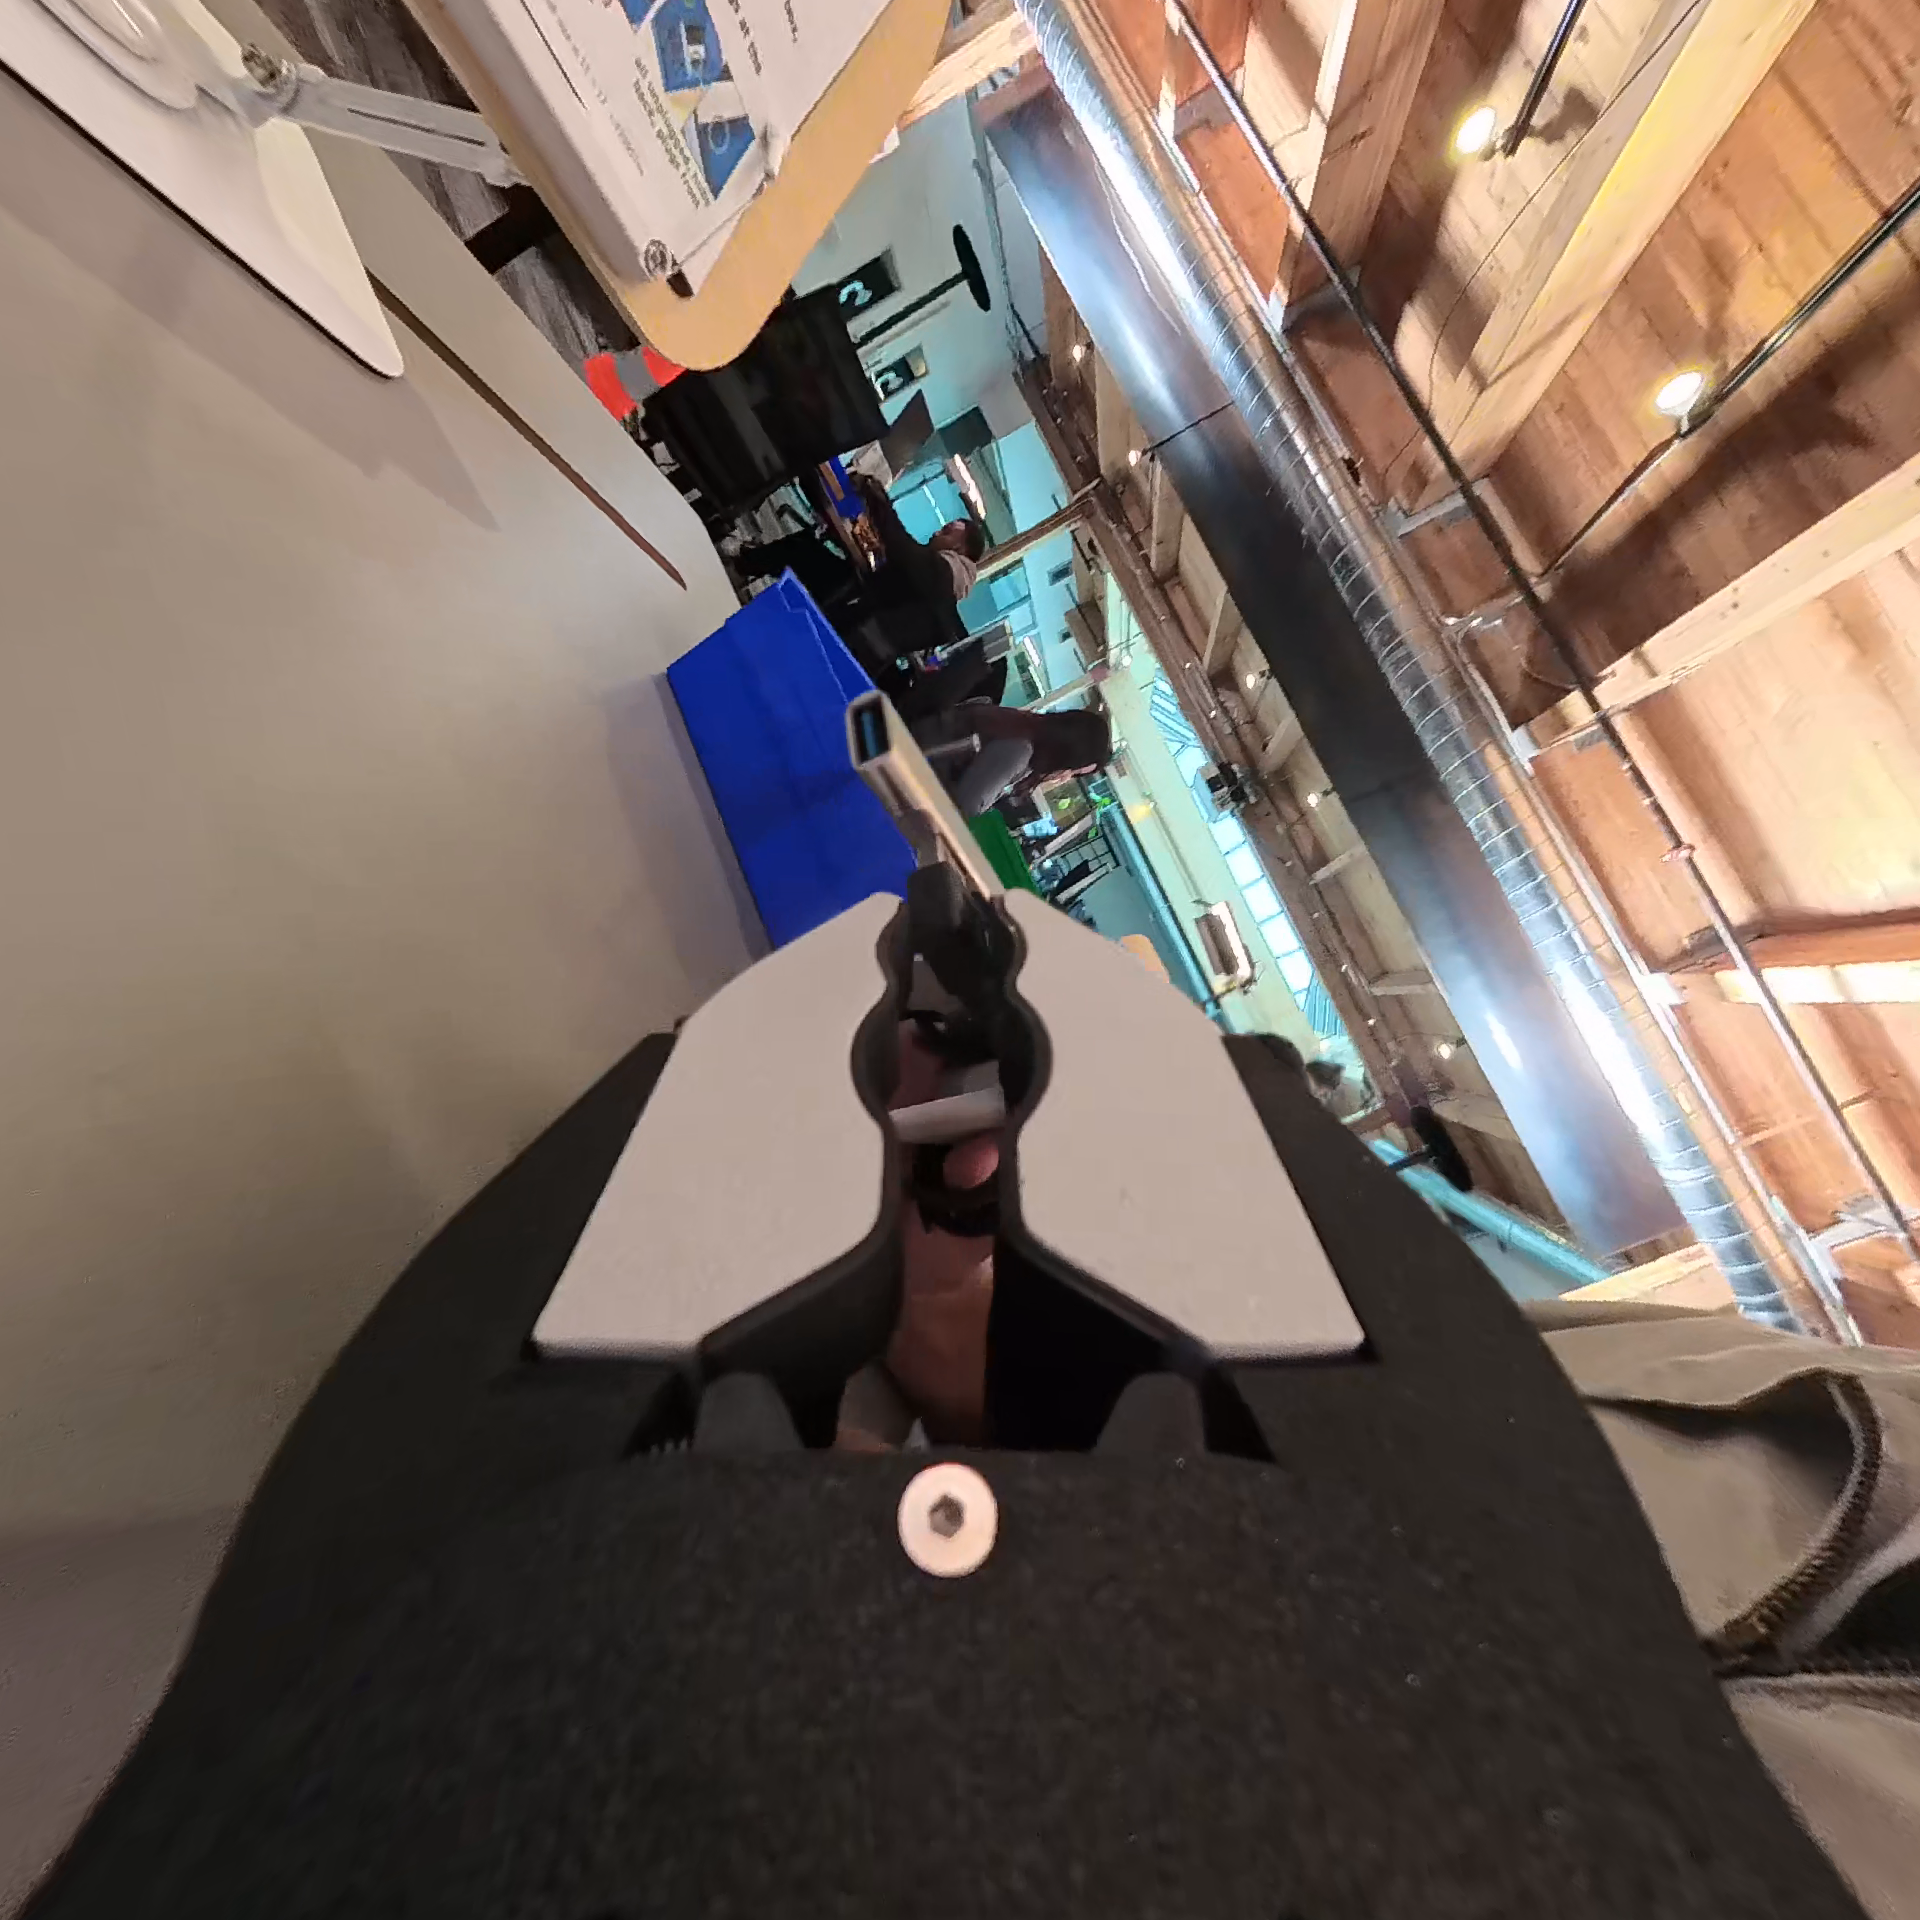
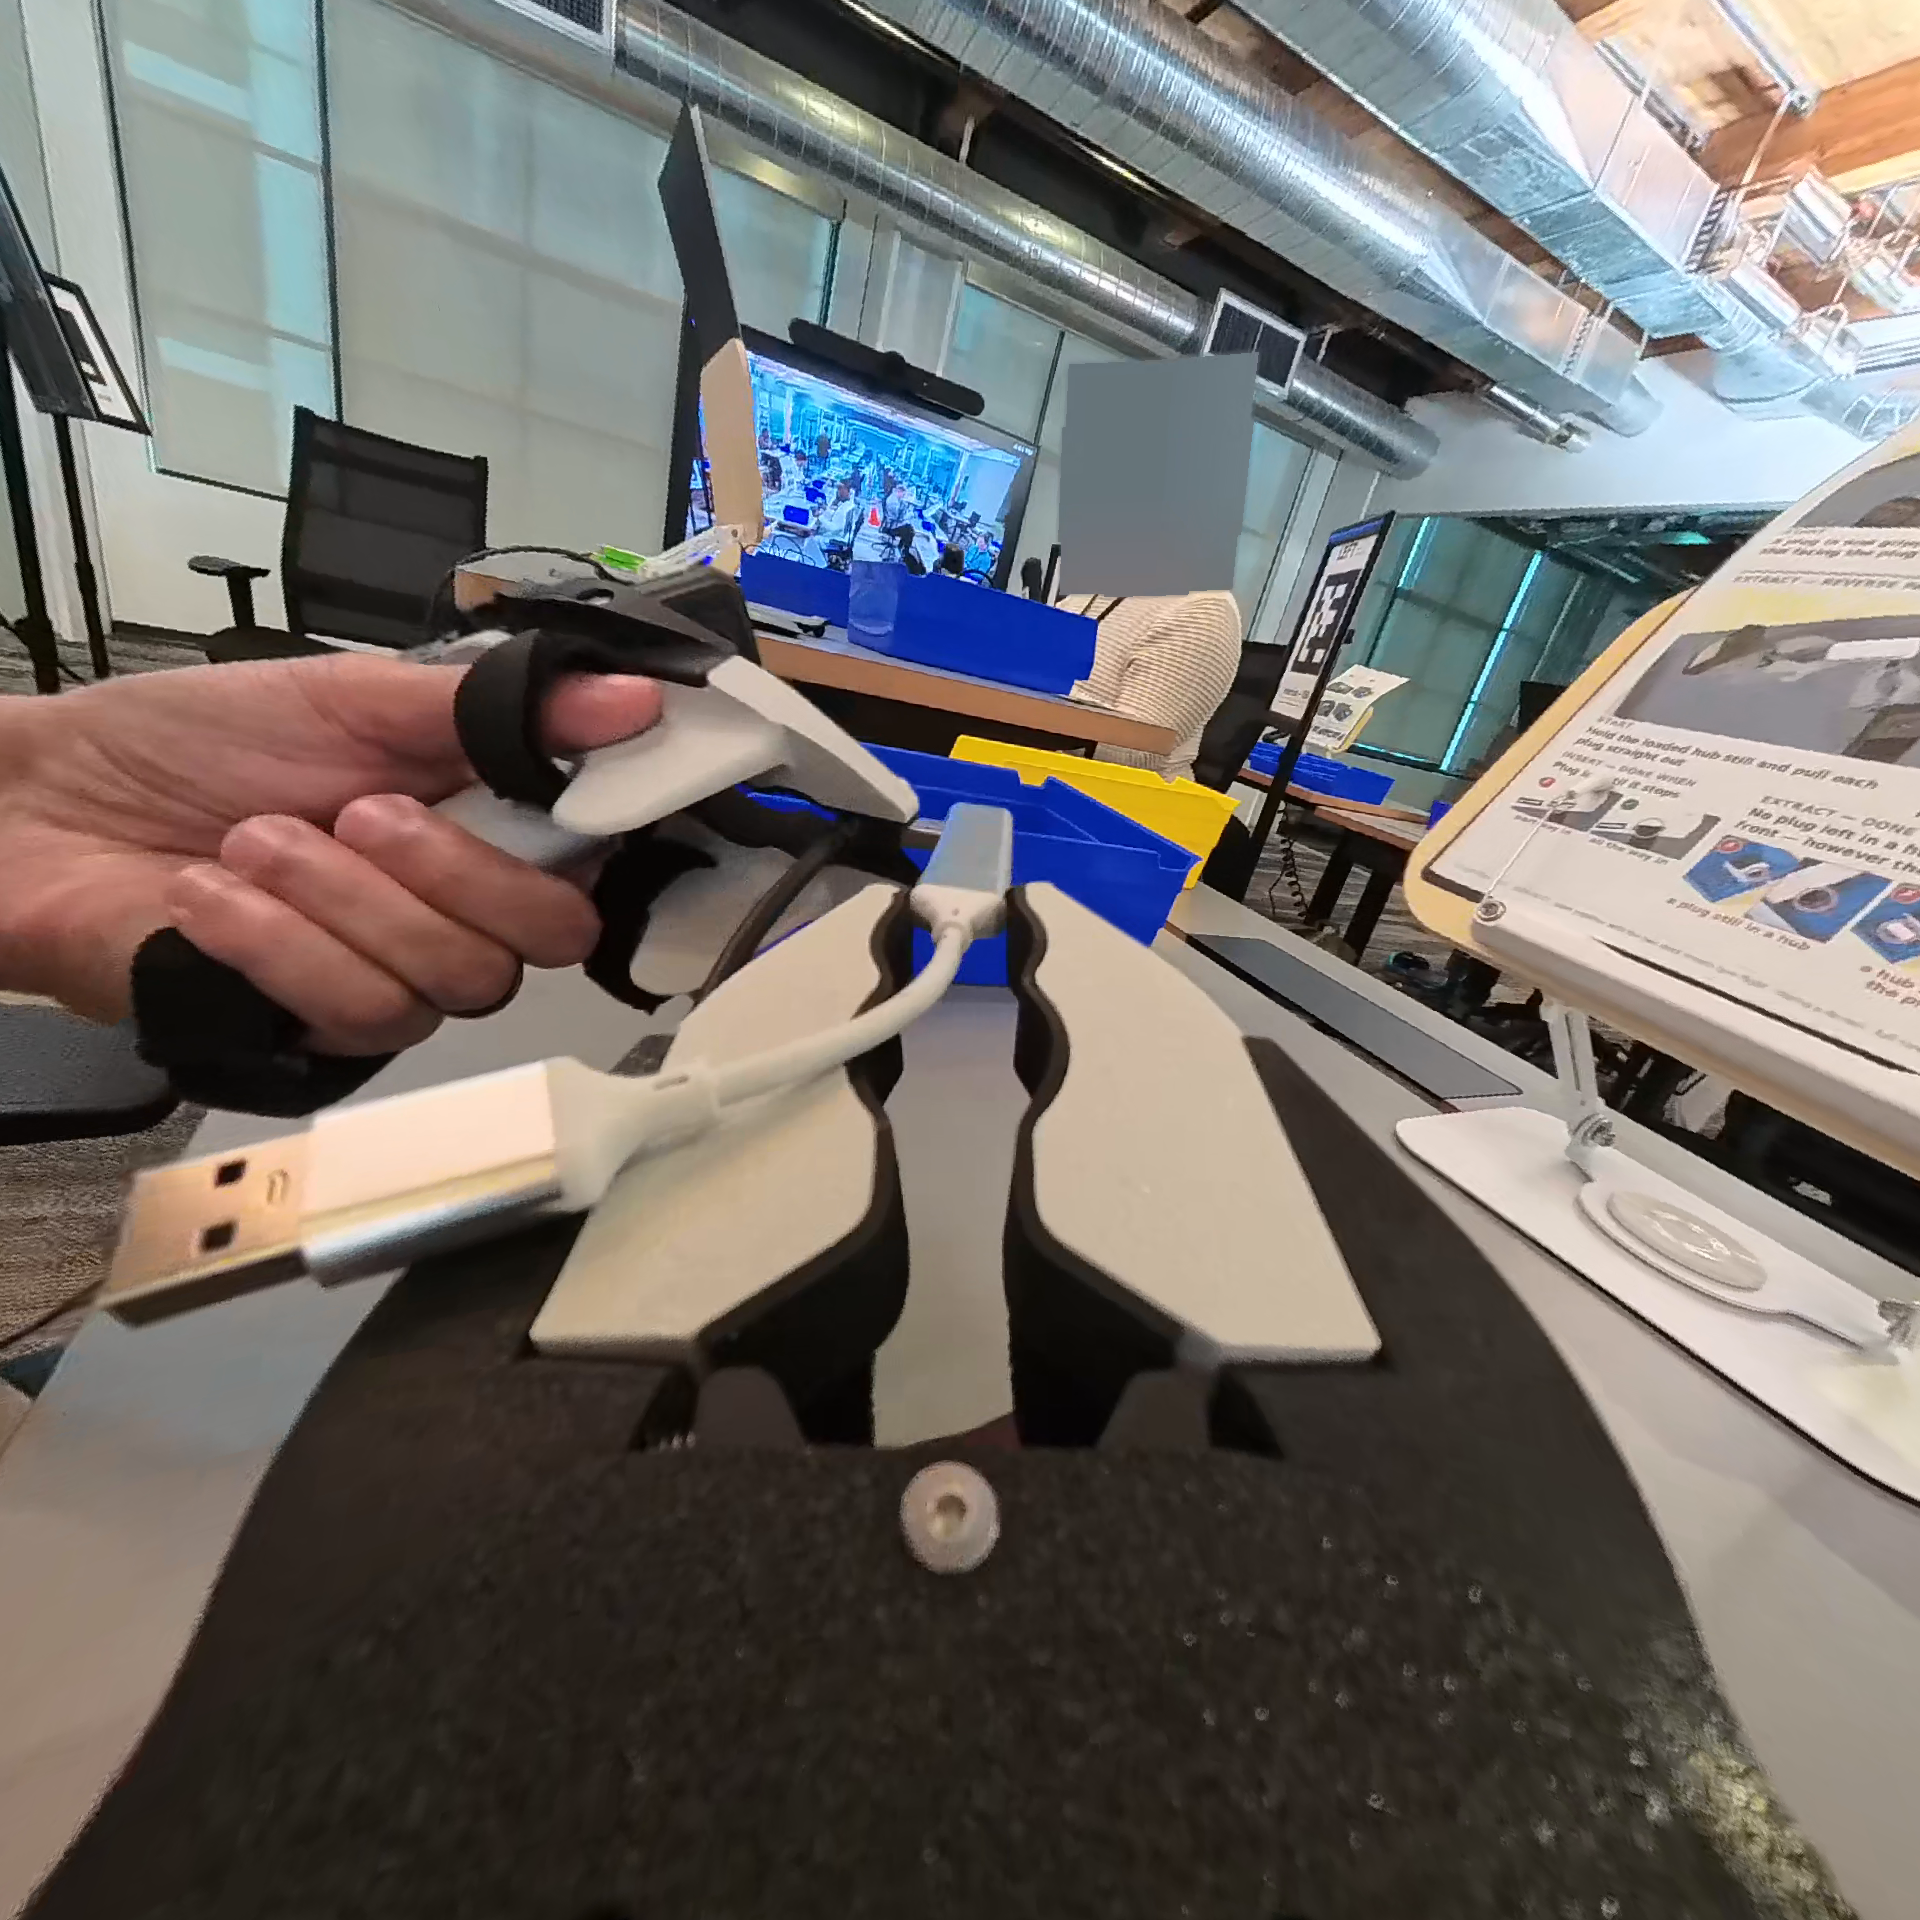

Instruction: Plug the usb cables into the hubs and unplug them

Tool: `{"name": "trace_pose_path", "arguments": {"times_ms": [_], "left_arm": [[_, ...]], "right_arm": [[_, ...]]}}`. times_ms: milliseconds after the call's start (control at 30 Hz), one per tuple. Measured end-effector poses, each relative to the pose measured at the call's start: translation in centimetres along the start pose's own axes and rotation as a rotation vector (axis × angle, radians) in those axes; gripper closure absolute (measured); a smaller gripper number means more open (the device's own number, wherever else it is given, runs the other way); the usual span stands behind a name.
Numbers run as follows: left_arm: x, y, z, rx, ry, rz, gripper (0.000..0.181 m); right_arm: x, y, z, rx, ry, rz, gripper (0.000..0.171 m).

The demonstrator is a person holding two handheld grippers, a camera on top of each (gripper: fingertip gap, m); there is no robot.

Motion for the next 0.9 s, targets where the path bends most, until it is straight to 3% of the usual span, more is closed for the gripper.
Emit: {"name": "trace_pose_path", "arguments": {"times_ms": [300,900], "left_arm": [[0.1,-0.6,-0.2,0.102,-0.065,-0.128,0.164],[0.7,0.1,-0.3,0.094,-0.164,-0.224,0.173]], "right_arm": [[-0.4,0.2,0.0,0.029,-0.025,-0.05,0.154],[-0.7,1.1,-0.1,0.029,-0.026,-0.167,0.153]]}}
Point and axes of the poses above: each gripper's, where its closed fingertips meet, z out along the fingers, x out of its underside, y = z × x across the jaws, the point moved 8 cm from there along -z, back along the fingers, and after that the axes turned 15 degrees about -y, right-handed, at the moved point
